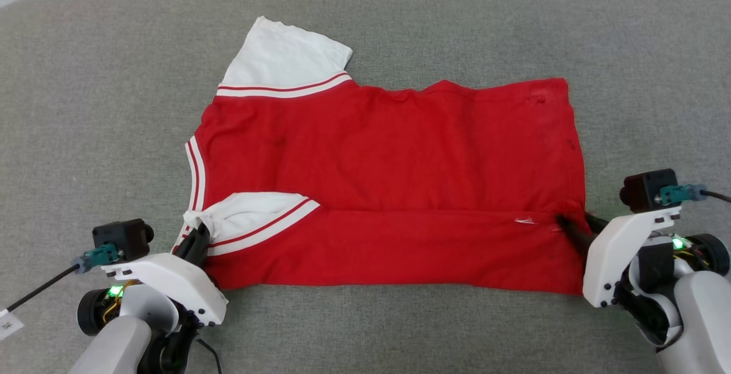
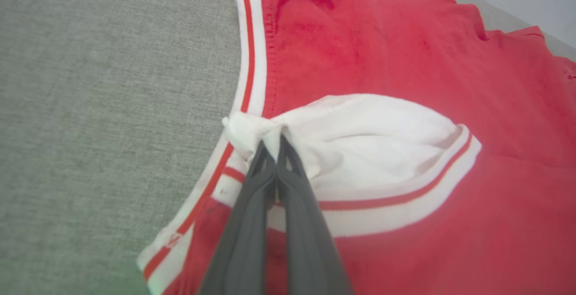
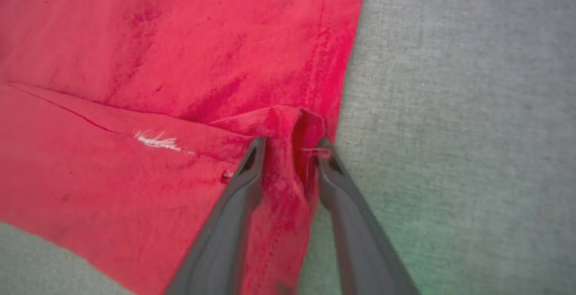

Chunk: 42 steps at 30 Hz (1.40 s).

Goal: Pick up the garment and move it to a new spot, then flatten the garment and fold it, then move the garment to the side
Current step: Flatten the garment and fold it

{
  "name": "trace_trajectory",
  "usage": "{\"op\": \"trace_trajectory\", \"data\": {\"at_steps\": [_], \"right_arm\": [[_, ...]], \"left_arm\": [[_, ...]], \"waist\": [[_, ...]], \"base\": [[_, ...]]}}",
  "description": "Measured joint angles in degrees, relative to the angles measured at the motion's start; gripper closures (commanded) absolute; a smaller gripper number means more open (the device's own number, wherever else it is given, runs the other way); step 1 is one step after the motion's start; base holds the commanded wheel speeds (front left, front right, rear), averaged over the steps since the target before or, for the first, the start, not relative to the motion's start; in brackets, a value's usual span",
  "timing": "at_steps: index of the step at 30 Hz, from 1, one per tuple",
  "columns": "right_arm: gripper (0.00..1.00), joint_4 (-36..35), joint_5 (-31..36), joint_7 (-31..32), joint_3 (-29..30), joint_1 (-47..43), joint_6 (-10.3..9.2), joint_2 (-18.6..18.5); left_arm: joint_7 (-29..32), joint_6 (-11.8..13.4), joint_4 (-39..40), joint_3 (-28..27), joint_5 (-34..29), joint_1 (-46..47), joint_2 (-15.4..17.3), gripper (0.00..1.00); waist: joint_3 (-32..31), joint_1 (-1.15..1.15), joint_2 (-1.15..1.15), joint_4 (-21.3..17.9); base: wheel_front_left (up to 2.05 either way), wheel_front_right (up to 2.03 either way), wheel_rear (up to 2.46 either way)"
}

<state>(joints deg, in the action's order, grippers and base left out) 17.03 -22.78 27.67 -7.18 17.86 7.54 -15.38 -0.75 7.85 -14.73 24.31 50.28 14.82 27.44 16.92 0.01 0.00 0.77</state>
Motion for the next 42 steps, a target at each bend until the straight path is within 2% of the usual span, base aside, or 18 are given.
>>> {"op": "trace_trajectory", "data": {"at_steps": [1,2,8,12,16,19,24,29,35,42], "right_arm": [[0.00,0.7,0.0,-1.2,-0.3,0.2,0.01,0.1],[0.00,1.5,-0.1,-2.4,-0.6,0.3,0.01,0.2],[0.00,2.9,0.5,-12.6,-1.2,-1.0,-0.02,-0.5],[0.00,1.6,1.6,-19.7,-0.6,-2.8,-0.02,-0.6],[0.00,-1.5,3.3,-25.1,0.4,-5.1,-0.02,-0.5],[0.00,-4.5,5.9,-28.4,0.7,-6.7,-0.02,-0.1],[0.00,-9.1,8.1,-30.7,1.5,-10.7,-0.02,2.0],[0.00,-13.9,9.3,-30.9,1.9,-13.2,-0.02,4.3],[0.00,-17.1,9.7,-30.6,1.5,-13.4,-0.02,6.4],[0.00,-16.6,8.7,-30.2,1.5,-13.3,-0.02,7.2]], "left_arm": [[0.0,-0.4,-0.8,0.0,0.3,0.3,-0.3,0.06],[-0.4,-0.6,-1.7,-0.1,0.5,0.6,-0.6,0.00],[-1.4,-1.8,-4.8,-0.9,1.6,0.7,-0.6,0.00],[0.2,-1.3,-4.0,-1.1,2.3,0.4,0.4,0.00],[5.1,-1.3,-1.4,-0.7,3.0,-0.2,3.5,0.00],[11.2,-1.2,1.1,-0.1,3.9,-0.4,7.0,0.00],[22.3,0.0,6.0,0.9,6.9,-1.6,12.2,0.00],[31.3,2.1,9.1,1.4,10.4,-3.1,15.2,0.00],[35.3,3.4,8.3,0.9,12.8,-3.1,16.2,0.00],[36.5,4.2,3.0,0.7,13.9,-1.3,15.1,0.00]], "waist": [[-0.1,0.00,0.00,0.0],[-0.4,0.00,0.00,0.1],[-3.5,0.00,0.00,0.1],[-6.4,-0.01,0.00,0.0],[-9.4,-0.01,0.00,-0.2],[-11.0,-0.01,0.00,-0.6],[-12.4,-0.01,0.00,-2.0],[-11.3,-0.01,0.00,-3.6],[-7.5,-0.01,0.00,-5.8],[-4.0,-0.02,0.00,-8.2]], "base": [[0.00,0.00,0.00],[0.00,0.00,0.00],[0.00,0.00,0.00],[0.00,0.00,0.00],[0.00,0.00,0.00],[0.00,0.00,0.00],[0.00,0.00,0.00],[0.00,0.00,0.00],[0.00,0.00,0.00],[0.00,0.00,0.00]]}}
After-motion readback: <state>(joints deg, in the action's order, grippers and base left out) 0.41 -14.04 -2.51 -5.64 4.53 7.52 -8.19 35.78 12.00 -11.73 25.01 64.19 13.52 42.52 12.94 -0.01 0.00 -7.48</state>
